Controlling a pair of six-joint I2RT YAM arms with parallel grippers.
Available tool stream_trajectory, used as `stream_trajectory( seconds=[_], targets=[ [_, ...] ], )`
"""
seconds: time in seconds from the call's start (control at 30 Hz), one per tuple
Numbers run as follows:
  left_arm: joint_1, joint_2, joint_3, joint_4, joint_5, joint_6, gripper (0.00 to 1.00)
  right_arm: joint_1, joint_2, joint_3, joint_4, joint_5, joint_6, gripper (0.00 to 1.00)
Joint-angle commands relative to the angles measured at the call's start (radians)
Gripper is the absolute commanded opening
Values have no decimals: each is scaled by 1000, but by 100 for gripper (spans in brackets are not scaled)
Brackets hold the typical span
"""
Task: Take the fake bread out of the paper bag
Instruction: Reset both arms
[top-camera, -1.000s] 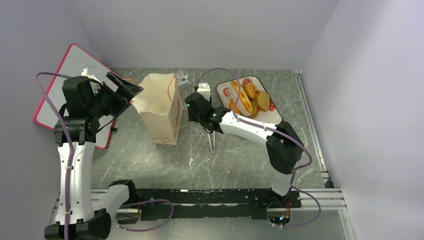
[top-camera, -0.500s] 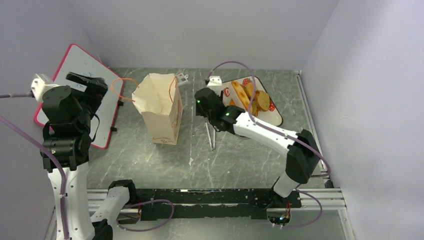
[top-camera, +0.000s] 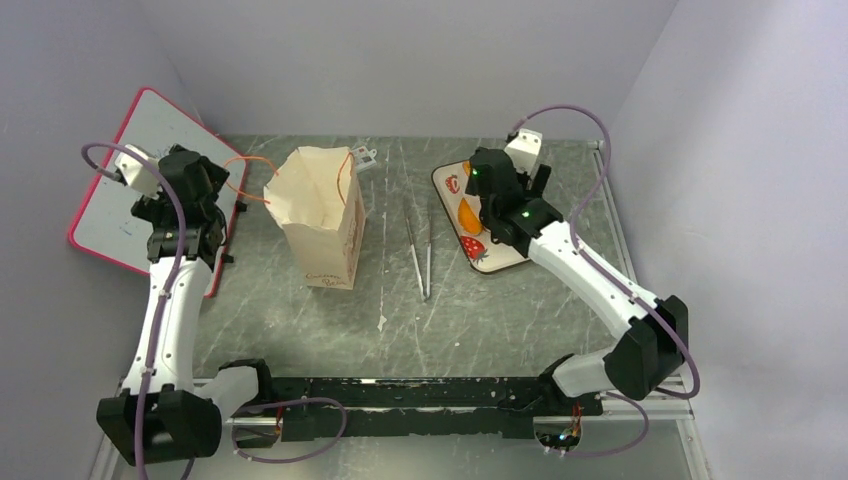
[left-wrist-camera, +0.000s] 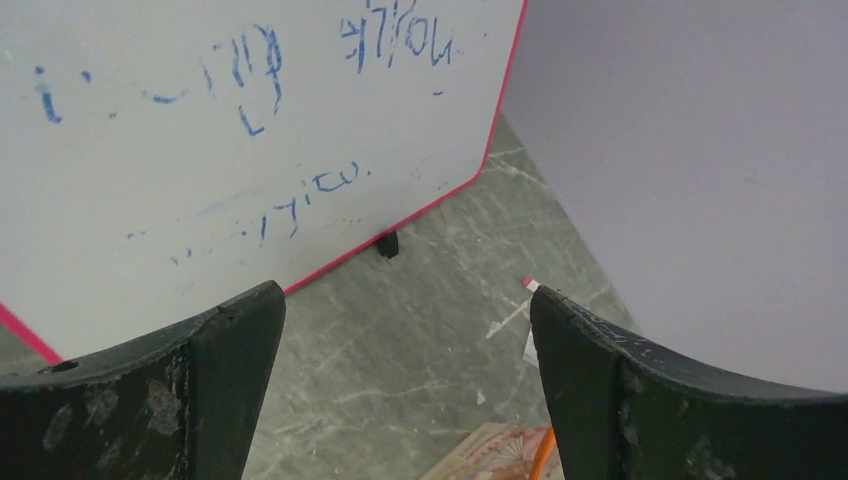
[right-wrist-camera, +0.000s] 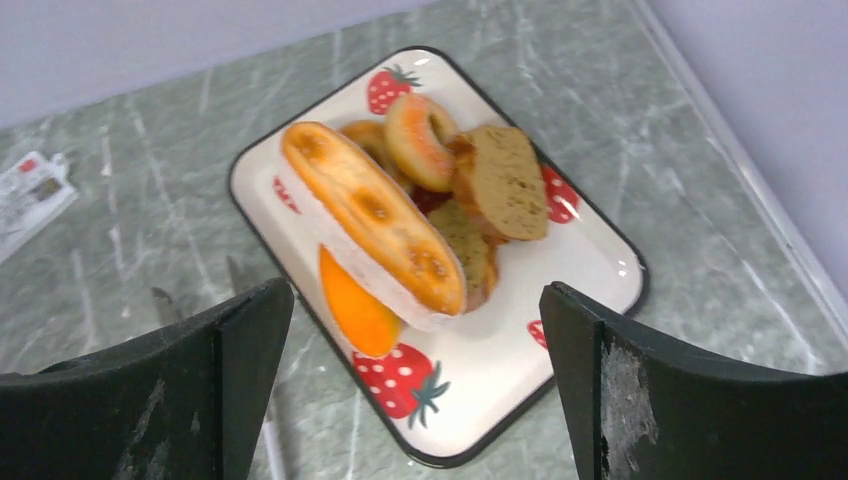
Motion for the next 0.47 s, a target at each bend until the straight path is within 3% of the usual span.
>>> stream_trajectory(
  seconds=[0.0, 0.23, 0.33, 0.43],
  targets=[
    [22, -1, -32, 248, -5, 114, 97, -5, -37, -44, -79, 138, 60, 100],
    [74, 8, -91, 308, 57, 145, 96, -5, 29, 27, -383, 281, 324, 100],
    [80, 11, -110, 326, 68, 159, 96, -5, 11, 10, -374, 289, 315, 95],
    [86, 13, -119, 335, 83, 182, 96, -5, -57, -53, -258, 268, 230, 100]
  ],
)
